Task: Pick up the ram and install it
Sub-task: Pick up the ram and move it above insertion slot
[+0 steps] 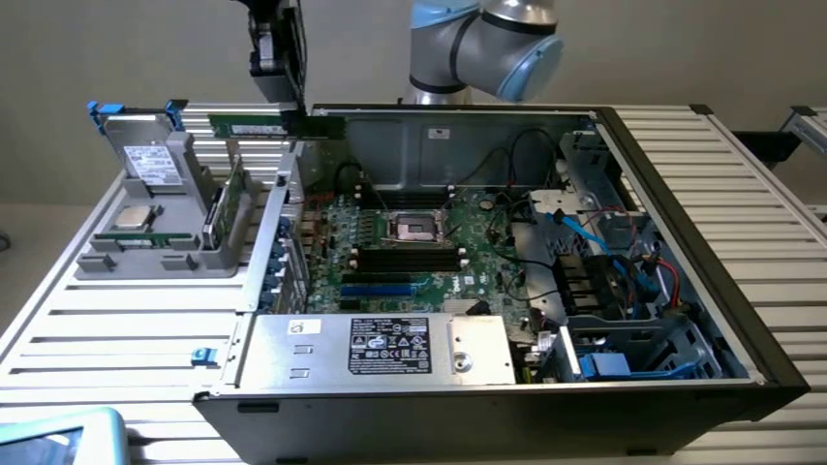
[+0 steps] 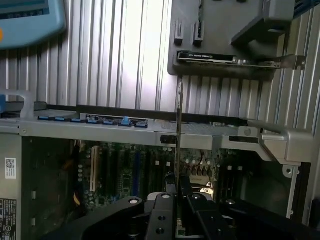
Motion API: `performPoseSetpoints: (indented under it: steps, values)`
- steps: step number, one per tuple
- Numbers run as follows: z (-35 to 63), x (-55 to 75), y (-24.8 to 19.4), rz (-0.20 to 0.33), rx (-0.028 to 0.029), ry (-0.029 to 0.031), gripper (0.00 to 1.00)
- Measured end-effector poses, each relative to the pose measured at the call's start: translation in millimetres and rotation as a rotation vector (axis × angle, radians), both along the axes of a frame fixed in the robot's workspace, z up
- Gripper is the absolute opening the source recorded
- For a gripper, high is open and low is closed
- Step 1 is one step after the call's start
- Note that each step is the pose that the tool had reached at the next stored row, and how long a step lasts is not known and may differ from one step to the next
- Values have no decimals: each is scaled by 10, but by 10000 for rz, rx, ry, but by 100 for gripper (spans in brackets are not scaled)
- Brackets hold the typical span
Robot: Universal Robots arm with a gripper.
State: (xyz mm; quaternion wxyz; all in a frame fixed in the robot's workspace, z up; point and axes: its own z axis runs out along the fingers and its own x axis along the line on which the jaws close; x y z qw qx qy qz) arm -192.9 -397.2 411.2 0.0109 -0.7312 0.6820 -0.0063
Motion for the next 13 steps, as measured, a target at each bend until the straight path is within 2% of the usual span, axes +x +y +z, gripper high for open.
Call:
performPoseSetpoints:
  steps: [8, 9, 13]
  values:
    - [-1, 354, 8, 9, -1, -18, 14]
    - [-1, 394, 12, 9, -1, -42, 14]
    - [-7, 529, 34, 9, -8, -199, 14]
